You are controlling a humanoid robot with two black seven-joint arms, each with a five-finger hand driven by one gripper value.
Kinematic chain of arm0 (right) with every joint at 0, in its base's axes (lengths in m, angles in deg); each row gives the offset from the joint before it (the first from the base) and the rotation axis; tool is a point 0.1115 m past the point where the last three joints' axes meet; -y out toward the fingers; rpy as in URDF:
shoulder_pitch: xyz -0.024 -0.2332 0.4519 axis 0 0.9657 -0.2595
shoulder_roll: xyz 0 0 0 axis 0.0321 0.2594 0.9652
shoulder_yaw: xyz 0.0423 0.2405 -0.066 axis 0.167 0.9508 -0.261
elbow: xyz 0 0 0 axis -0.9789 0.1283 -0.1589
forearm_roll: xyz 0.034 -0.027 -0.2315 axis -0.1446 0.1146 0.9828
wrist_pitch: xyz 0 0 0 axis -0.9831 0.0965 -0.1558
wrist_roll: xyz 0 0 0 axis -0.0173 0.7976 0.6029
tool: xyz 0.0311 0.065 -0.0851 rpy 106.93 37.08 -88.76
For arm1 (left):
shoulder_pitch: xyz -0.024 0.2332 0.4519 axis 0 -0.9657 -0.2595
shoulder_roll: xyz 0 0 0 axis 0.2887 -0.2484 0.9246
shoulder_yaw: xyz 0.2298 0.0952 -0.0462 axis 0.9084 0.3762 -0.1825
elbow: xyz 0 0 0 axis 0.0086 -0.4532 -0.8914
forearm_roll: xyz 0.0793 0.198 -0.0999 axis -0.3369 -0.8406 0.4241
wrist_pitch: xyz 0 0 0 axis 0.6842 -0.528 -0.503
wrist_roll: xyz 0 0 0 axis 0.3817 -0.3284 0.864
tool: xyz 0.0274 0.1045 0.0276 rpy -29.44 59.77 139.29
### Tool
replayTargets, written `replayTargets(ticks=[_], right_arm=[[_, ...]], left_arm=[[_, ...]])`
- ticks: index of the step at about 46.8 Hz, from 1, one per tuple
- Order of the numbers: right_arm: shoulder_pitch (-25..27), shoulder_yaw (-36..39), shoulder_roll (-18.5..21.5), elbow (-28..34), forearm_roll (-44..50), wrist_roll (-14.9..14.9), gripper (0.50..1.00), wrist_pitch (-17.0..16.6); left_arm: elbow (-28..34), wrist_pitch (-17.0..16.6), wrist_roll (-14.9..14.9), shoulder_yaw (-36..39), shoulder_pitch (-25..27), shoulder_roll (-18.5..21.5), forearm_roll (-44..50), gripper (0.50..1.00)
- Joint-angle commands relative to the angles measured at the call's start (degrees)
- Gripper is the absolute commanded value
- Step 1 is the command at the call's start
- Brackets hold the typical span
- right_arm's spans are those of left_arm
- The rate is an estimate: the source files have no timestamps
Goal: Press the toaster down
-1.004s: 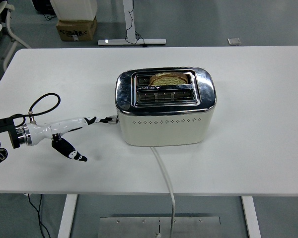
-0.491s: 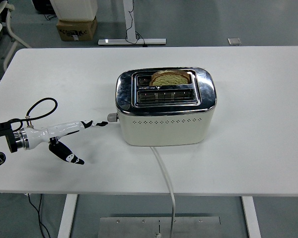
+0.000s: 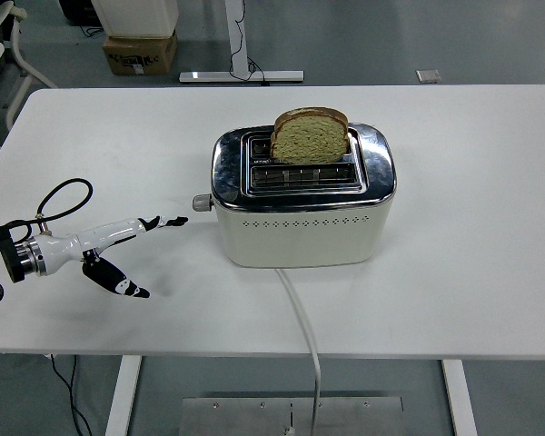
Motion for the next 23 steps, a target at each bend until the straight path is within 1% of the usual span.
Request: replayTargets(ticks=[1,8,9,13,23], right_arm=[[0.0,0.0,0.0,0.0,0.0,0.0,1.000,0.0],[0.0,0.0,0.0,0.0,0.0,0.0,1.000,0.0],[0.0,0.0,0.0,0.0,0.1,0.0,1.000,0.0],[0.0,0.0,0.0,0.0,0.0,0.0,1.000,0.0],[0.0,0.0,0.0,0.0,0.0,0.0,1.000,0.0]], left_arm=[[0.0,-0.1,0.0,-0.1,0.0,0.2,1.7,1.000],[0.0,-0.3,0.0,-0.2,0.2,1.8,5.9,1.000],[0.0,-0.2,0.0,-0.2,0.6,2.5,9.2,1.000],[0.0,-0.1,0.0,-0.2,0.8,3.3,12.4,1.000],[0.0,-0.1,0.0,-0.4,0.8,3.4,19.7,1.000]])
